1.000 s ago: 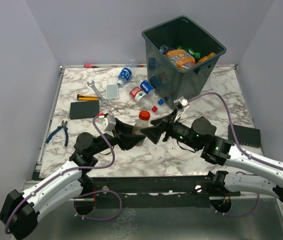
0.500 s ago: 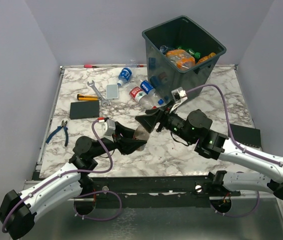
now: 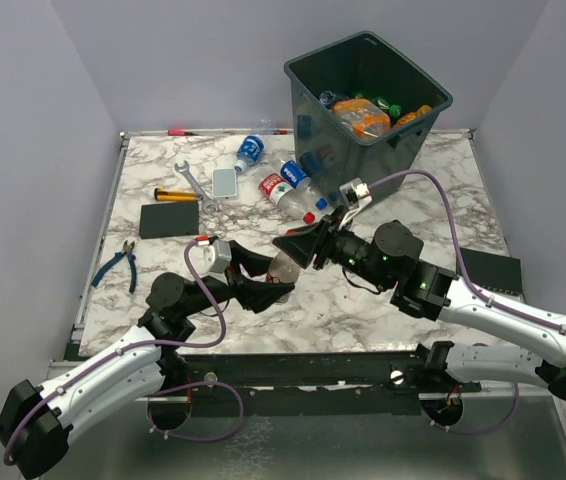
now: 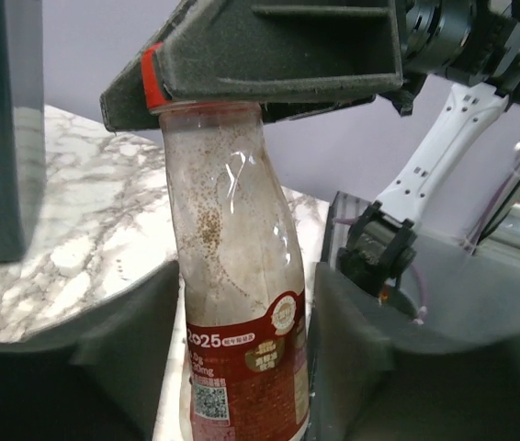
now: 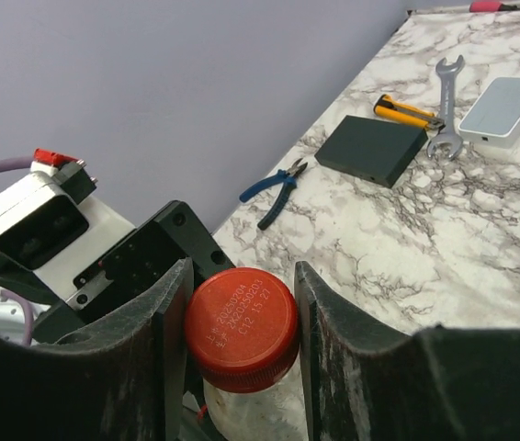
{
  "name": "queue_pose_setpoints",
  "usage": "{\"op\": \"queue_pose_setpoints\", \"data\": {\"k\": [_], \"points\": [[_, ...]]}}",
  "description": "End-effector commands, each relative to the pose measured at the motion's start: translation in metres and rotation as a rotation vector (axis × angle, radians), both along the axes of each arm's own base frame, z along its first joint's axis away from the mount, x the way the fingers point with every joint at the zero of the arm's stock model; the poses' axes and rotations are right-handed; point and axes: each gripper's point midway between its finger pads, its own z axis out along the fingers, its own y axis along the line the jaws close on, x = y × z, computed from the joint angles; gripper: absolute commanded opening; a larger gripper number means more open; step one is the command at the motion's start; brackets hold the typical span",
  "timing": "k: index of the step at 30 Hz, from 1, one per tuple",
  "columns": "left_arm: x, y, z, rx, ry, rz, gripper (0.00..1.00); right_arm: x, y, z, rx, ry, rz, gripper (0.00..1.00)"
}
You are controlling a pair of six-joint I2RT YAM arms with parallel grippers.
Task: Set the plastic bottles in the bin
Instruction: Place the plastic bottle in the trash bin.
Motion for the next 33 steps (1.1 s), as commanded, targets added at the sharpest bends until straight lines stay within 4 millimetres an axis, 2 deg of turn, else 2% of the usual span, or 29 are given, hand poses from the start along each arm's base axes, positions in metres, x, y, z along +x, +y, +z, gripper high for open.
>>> {"op": "queue_pose_setpoints", "data": {"k": [1, 2, 4, 8, 10, 14, 15, 18, 19, 21, 25, 33], "points": [[0.001, 0.000, 0.002, -0.002, 0.002, 0.008, 0.73, -0.008, 0.003, -0.002, -0.019, 0.007, 0.042, 0.01], [0.000, -0.001, 0.000, 0.009, 0.010, -0.003, 0.77, -0.010, 0.005, 0.002, -0.021, -0.005, 0.063, 0.00], [-0.002, -0.006, -0.006, 0.037, 0.024, -0.035, 0.79, -0.014, 0.009, 0.010, -0.030, -0.022, 0.097, 0.01], [-0.002, -0.014, -0.016, 0.086, 0.061, -0.076, 0.75, -0.020, 0.018, 0.019, -0.055, -0.040, 0.157, 0.01], [-0.001, -0.016, -0.019, 0.099, 0.069, -0.079, 0.68, -0.022, 0.021, 0.022, -0.067, -0.044, 0.174, 0.01], [0.003, -0.014, -0.019, 0.102, 0.063, -0.050, 0.36, -0.024, 0.024, 0.022, -0.102, -0.039, 0.202, 0.01], [0.005, -0.013, -0.017, 0.098, 0.056, -0.038, 0.30, -0.025, 0.023, 0.021, -0.112, -0.032, 0.203, 0.06], [0.008, -0.009, -0.013, 0.081, 0.040, -0.004, 0.24, -0.024, 0.017, 0.021, -0.104, -0.028, 0.179, 0.50], [0.007, -0.008, -0.011, 0.074, 0.035, 0.001, 0.23, -0.023, 0.013, 0.023, -0.084, -0.032, 0.161, 0.58], [0.005, -0.007, -0.006, 0.046, 0.023, -0.003, 0.21, -0.021, 0.007, 0.027, -0.027, -0.050, 0.126, 0.62], [-0.001, -0.008, -0.001, 0.015, 0.024, -0.037, 0.20, -0.019, -0.002, 0.035, 0.093, -0.090, 0.089, 0.63], [-0.005, -0.010, -0.003, 0.016, 0.029, -0.063, 0.19, -0.010, 0.017, 0.033, 0.091, -0.092, 0.095, 0.64]]}}
